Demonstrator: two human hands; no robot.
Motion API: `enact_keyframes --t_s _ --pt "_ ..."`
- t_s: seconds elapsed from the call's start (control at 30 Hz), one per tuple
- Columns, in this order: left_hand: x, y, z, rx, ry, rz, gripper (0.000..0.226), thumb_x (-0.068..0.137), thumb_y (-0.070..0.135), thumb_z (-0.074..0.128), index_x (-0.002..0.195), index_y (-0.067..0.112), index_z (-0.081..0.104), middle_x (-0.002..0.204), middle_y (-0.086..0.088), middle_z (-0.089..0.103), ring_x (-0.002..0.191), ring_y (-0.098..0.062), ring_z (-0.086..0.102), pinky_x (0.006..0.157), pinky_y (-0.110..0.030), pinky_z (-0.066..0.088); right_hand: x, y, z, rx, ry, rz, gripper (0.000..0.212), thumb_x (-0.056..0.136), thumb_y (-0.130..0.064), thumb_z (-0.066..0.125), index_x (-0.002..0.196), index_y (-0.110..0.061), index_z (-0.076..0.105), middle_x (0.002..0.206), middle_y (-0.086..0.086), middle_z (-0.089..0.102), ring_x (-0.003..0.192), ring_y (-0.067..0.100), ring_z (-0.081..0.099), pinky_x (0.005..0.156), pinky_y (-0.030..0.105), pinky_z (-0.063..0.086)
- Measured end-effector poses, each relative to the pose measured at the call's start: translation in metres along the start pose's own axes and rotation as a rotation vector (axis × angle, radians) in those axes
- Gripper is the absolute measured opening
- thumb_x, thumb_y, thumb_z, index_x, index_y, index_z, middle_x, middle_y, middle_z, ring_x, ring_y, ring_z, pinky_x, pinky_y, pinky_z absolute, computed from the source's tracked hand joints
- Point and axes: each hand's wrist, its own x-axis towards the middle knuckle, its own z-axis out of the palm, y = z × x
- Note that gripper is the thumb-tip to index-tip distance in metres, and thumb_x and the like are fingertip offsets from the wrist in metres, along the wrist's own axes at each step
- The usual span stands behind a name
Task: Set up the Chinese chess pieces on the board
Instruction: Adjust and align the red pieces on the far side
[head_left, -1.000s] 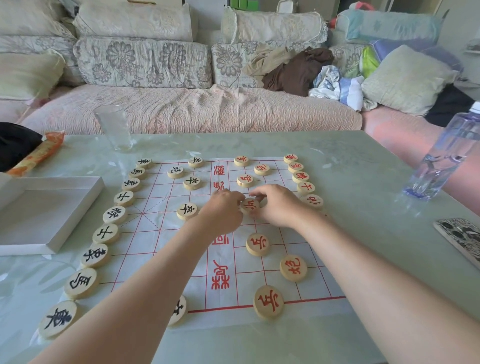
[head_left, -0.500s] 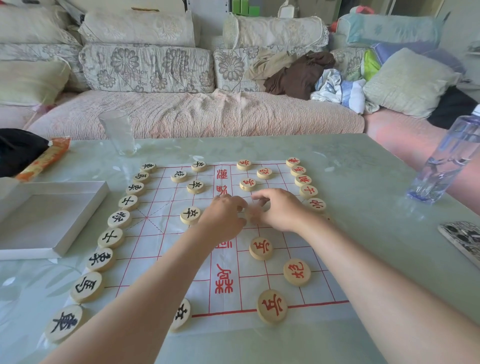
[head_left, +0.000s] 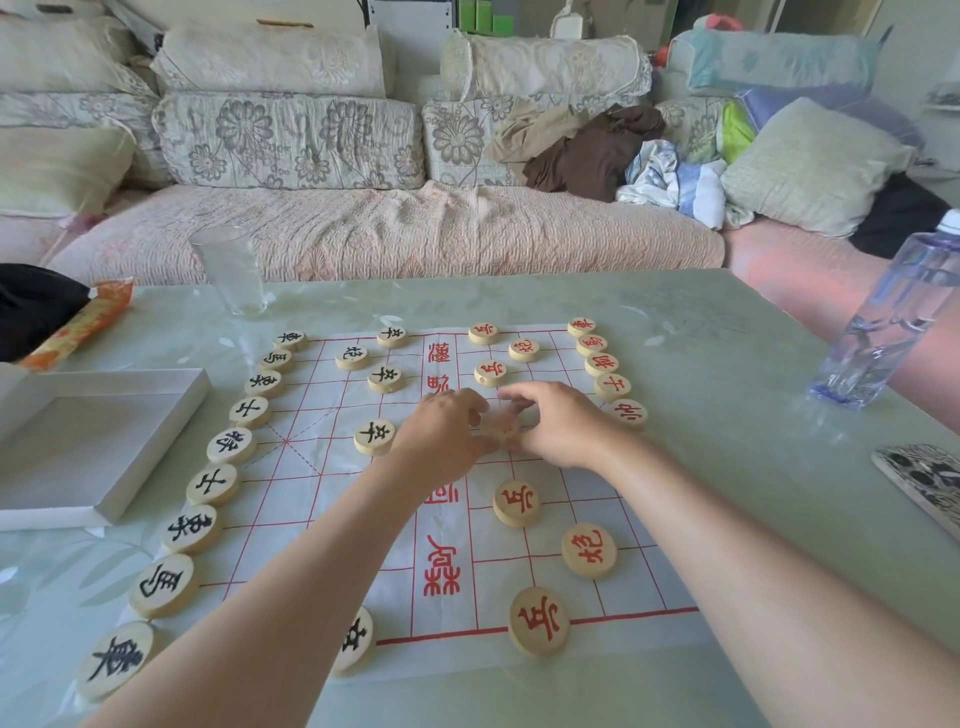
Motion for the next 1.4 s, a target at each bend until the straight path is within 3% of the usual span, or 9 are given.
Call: enact_keyframes --t_s 0.1,0.3,0.47,0.73,0.87,1.0,1.1,1.23,1.4 --pt "0.002 0.0 0.0 -0.004 -0.017 0.007 0.057 0.081 0.043 0.07 0.131 0.028 0.05 0.114 0.009 0.06 0.11 -0.015 0.048 0.083 -0.028 0.042 0.001 0.001 0.001 -0.009 -0.004 -0.005 0.063 0.08 -0.034 0.077 0.139 -0.036 0.053 0.125 -0.018 0.06 0.112 0.009 0.057 0.092 0.025 0.046" --pt "0.003 -0.002 0.002 0.022 0.002 0.002 0.048 0.077 0.05 0.071 0.119 0.031 0.059 0.109 0.006 0.06 0.107 -0.015 0.048 0.08 -0.029 0.042 0.001 0.002 0.0 -0.006 -0.017 -0.003 0.063 0.082 -0.029 0.073 0.14 -0.037 0.052 0.131 -0.018 0.059 0.117 0.007 0.055 0.088 0.02 0.044" --pt "0.002 0.001 0.004 0.023 0.021 -0.007 0.053 0.076 0.055 0.07 0.121 0.03 0.058 0.107 0.007 0.06 0.106 -0.016 0.047 0.078 -0.029 0.042 0.003 0.003 0.001 -0.004 -0.017 -0.014 0.064 0.081 -0.027 0.074 0.14 -0.037 0.053 0.134 -0.017 0.059 0.121 0.008 0.054 0.091 0.021 0.044" --pt "-0.003 0.001 0.002 0.036 0.017 0.012 0.063 0.078 0.054 0.069 0.131 0.025 0.053 0.115 0.003 0.058 0.113 -0.019 0.047 0.087 -0.031 0.042 0.002 0.001 0.002 -0.041 -0.021 -0.015 0.063 0.082 -0.028 0.074 0.14 -0.037 0.053 0.135 -0.016 0.058 0.122 0.009 0.053 0.091 0.02 0.039" --pt "-0.017 0.004 -0.003 -0.005 0.053 0.049 0.06 0.083 0.041 0.069 0.136 0.025 0.046 0.119 0.005 0.055 0.115 -0.017 0.046 0.092 -0.028 0.039 -0.006 -0.002 -0.006 -0.066 0.015 -0.018 0.06 0.083 -0.03 0.071 0.139 -0.037 0.052 0.133 -0.017 0.056 0.12 0.009 0.052 0.1 0.027 0.043" --pt "-0.043 0.004 -0.009 -0.084 0.099 0.118 0.037 0.088 0.029 0.063 0.124 0.03 0.055 0.106 0.01 0.056 0.1 -0.012 0.053 0.083 -0.025 0.045 -0.029 -0.007 -0.019 -0.112 -0.025 -0.03 0.029 0.087 -0.029 0.065 0.114 -0.037 0.068 0.105 -0.018 0.064 0.093 0.005 0.06 0.078 0.021 0.047" --pt "-0.064 0.003 -0.011 -0.078 0.047 0.165 0.031 0.09 0.027 0.061 0.121 0.032 0.058 0.106 0.014 0.057 0.095 -0.007 0.052 0.081 -0.021 0.043 -0.051 -0.013 -0.026 -0.173 -0.115 -0.033 0.03 0.086 -0.023 0.061 0.11 -0.037 0.071 0.101 -0.019 0.066 0.074 -0.005 0.055 0.063 0.01 0.037" --pt "-0.082 0.005 -0.012 -0.013 -0.05 0.218 0.043 0.085 0.035 0.064 0.127 0.031 0.056 0.114 0.013 0.056 0.107 -0.009 0.048 0.091 -0.023 0.041 -0.076 -0.019 -0.025 -0.246 -0.235 -0.029 0.042 0.076 -0.041 0.074 0.117 -0.037 0.067 0.103 -0.019 0.062 0.081 -0.004 0.055 0.069 0.017 0.042" --pt "-0.09 0.01 -0.007 0.006 -0.065 0.204 0.052 0.077 0.045 0.072 0.125 0.034 0.057 0.111 0.015 0.056 0.103 -0.008 0.044 0.086 -0.021 0.037 -0.088 -0.024 -0.015 -0.272 -0.185 -0.061 0.049 0.07 -0.053 0.079 0.114 -0.036 0.068 0.104 -0.018 0.06 0.098 0.006 0.057 0.086 0.029 0.05"
